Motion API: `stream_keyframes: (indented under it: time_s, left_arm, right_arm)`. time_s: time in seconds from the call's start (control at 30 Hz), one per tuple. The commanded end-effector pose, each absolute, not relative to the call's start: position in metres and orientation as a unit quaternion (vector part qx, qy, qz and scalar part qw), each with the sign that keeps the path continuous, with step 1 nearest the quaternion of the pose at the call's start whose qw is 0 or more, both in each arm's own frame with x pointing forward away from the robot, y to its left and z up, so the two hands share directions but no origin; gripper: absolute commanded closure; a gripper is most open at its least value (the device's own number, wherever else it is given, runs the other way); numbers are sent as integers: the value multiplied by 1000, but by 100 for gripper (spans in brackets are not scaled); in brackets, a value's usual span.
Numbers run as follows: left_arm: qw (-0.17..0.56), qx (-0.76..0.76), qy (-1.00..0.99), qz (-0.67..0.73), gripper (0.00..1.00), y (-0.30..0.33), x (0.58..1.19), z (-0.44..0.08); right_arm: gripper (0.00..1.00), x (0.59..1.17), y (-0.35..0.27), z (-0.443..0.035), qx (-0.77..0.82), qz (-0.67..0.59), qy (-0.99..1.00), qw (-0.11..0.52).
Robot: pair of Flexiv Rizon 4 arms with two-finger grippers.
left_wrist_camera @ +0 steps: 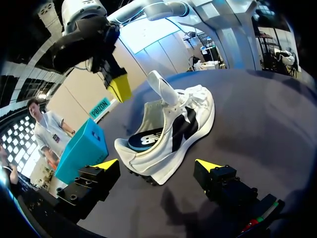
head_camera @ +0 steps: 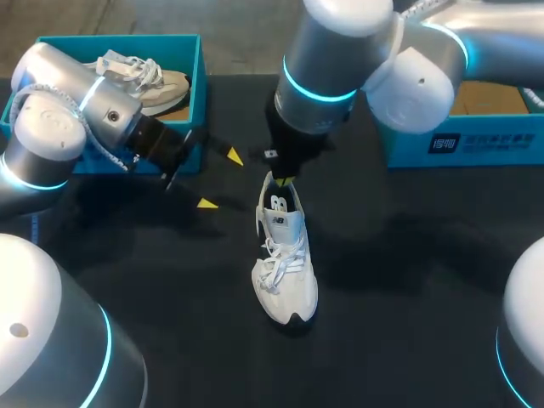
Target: Take the shoe out of the shoebox, open the shoe tongue, remove and reinsert the insole, then place the shoe into the shoebox
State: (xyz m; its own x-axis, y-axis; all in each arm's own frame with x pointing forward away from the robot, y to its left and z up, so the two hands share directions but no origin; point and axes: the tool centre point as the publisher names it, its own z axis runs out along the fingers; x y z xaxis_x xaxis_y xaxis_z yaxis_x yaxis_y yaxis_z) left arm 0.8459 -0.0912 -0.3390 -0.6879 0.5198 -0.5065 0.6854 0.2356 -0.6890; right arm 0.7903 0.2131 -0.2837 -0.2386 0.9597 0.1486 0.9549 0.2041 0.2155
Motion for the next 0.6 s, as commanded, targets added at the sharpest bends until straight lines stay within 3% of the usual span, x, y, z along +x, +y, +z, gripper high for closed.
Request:
stream_keyframes:
  time_s: [0.03,0.6]
  left_arm:
    - [87,385,782,-482,0,-91,843,-338]
    - [87,392,779,-482,0,-99,845,-336]
  right_arm:
    - [100,793,220,-313,620,124,775,-2]
    - [100,785,214,-361,632,73,770,-46]
